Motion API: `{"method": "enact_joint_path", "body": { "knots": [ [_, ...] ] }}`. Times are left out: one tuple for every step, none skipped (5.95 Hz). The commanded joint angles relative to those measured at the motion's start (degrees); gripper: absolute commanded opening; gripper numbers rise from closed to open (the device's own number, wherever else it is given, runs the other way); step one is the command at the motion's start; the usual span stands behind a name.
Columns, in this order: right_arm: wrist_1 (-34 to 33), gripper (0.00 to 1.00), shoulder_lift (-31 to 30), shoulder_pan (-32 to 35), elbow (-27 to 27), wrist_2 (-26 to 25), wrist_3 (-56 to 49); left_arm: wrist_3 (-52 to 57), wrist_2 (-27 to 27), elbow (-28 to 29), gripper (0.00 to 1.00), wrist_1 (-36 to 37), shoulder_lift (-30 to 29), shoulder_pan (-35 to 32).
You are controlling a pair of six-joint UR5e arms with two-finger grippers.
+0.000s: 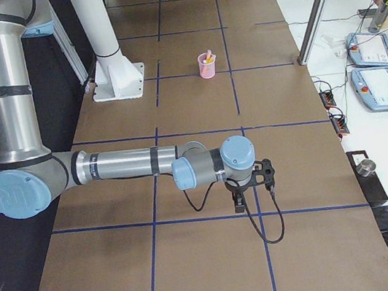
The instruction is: Collect pens into pen holder
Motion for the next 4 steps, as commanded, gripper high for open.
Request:
{"method": "enact_joint_path", "body": {
  "knots": [
    [-0.1,1.0,-2.6,3.6,-0.5,1.6,-2.0,-3.5,-2.4,-8.4,1.0,0.0,7.6,0.1],
    [-0.2,1.0,-3.5,5.4,-0.5,2.3,-2.5,-3.6,-2.5,-8.7,1.0,-0.3,8.4,0.1],
    [-0.3,1.0,-4.2,7.1,-0.5,2.7,-3.8,-3.5,-2.4,-8.5,1.0,-0.3,8.4,0.2],
    [-0.4,1.0,-5.0,8.2,0.0,2.7,-5.4,-3.5,-2.5,-8.7,1.0,-0.3,8.3,0.2]
  ]
}}
